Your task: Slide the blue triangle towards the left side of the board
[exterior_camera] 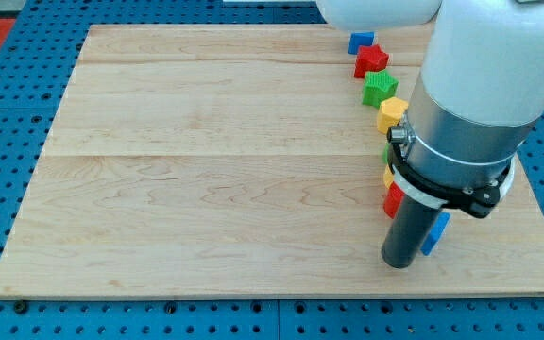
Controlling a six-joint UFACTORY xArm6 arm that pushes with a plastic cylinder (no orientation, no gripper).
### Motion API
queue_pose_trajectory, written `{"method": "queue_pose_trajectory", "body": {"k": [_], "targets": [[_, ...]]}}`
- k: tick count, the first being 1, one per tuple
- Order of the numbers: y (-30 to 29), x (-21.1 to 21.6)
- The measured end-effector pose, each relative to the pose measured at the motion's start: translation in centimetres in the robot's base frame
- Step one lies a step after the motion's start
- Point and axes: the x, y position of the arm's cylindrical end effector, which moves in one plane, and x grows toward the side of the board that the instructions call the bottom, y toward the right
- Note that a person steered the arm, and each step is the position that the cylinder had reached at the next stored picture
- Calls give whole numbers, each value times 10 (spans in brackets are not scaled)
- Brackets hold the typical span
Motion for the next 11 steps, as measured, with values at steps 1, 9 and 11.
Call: {"method": "queue_pose_trajectory", "body": {"k": [1, 9, 11], "targets": [[0, 18], [-161, -55], [-128, -105]]}}
